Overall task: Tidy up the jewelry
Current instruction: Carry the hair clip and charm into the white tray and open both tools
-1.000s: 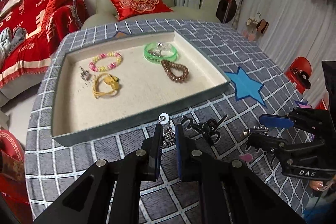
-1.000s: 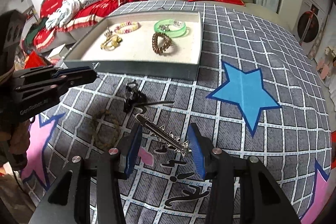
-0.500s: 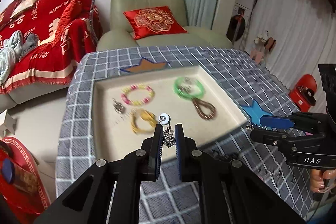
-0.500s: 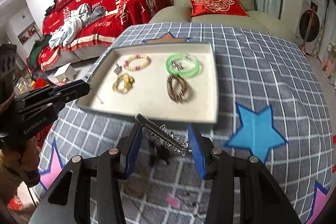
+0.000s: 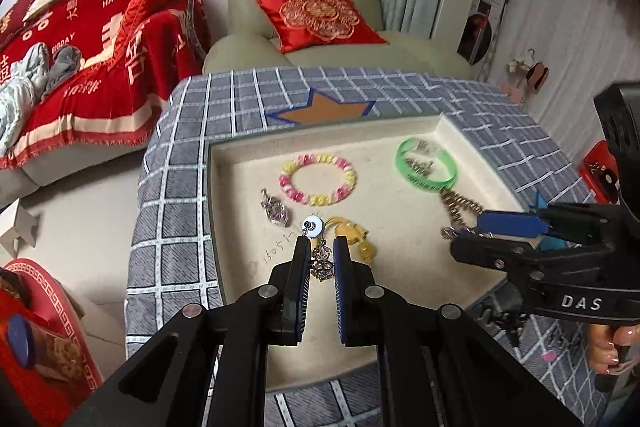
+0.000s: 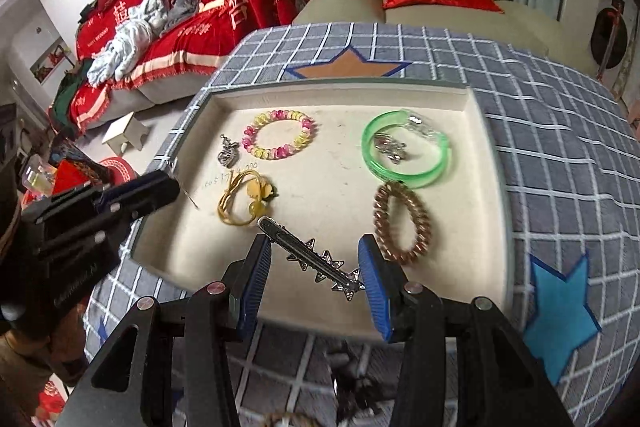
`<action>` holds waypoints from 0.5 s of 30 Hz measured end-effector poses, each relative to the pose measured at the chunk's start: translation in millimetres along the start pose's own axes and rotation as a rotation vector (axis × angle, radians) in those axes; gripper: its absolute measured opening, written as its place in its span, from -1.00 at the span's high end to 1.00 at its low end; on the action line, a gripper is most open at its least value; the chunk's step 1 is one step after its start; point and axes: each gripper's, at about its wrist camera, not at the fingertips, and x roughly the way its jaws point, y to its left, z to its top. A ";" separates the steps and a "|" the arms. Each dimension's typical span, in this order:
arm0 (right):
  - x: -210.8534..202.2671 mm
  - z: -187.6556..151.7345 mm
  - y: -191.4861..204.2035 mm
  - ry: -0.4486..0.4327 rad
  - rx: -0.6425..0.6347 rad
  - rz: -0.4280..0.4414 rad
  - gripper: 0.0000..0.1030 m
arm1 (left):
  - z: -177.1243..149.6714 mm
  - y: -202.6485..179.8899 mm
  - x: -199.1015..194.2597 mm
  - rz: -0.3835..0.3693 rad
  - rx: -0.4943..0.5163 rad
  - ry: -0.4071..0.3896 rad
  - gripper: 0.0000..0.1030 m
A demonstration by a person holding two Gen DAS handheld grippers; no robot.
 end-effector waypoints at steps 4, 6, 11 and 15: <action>22.4 9.4 0.0 0.028 -0.002 -0.011 0.05 | -3.5 3.4 17.1 0.022 -0.014 0.038 0.47; 33.3 13.5 -1.1 0.040 -0.004 -0.025 0.05 | -4.8 7.0 26.1 0.043 -0.020 0.058 0.47; 45.7 20.4 -10.4 0.044 -0.005 -0.080 0.05 | -5.7 13.6 41.5 0.067 -0.036 0.097 0.47; 47.7 25.5 -15.8 0.038 -0.013 -0.128 0.05 | -7.5 10.6 49.3 0.085 -0.020 0.102 0.46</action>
